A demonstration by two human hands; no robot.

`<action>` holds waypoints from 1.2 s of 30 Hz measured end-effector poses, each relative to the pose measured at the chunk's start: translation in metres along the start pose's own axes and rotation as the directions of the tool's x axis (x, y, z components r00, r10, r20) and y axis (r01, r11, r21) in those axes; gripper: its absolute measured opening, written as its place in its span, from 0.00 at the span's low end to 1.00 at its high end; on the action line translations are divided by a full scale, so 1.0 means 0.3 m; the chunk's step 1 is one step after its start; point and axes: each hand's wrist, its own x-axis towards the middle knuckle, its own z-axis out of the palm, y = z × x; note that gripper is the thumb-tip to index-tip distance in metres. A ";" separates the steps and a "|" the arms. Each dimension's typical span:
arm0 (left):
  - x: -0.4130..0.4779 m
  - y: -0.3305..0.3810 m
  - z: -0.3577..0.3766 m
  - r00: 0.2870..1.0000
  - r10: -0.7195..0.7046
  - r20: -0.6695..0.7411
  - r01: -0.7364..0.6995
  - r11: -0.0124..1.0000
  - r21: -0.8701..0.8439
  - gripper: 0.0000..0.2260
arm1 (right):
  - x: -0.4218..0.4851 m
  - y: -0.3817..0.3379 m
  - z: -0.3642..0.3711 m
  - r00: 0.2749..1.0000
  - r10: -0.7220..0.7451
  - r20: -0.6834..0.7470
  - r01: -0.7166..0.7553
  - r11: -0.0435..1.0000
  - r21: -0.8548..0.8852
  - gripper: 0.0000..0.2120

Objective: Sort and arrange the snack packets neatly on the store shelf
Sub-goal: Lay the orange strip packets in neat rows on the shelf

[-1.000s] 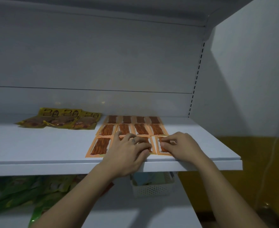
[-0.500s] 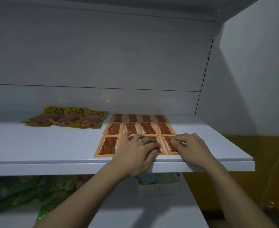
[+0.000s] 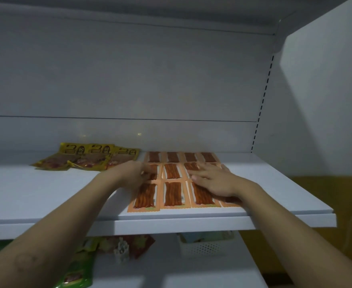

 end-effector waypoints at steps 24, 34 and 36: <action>0.042 0.005 0.058 0.965 -0.034 -0.262 0.002 0.993 -0.121 0.12 | 0.083 -0.237 0.016 0.996 -0.088 0.032 0.090 0.994 -0.066 0.29; -0.190 0.017 0.002 0.962 0.255 -0.096 -0.261 0.964 -0.056 0.27 | -0.170 -0.050 -0.106 0.988 -0.001 -0.152 -0.008 0.998 -0.059 0.23; -0.207 0.025 0.008 0.956 0.279 -0.094 -0.285 0.956 -0.065 0.24 | -0.194 -0.051 -0.080 0.989 -0.038 -0.141 0.027 0.996 -0.081 0.23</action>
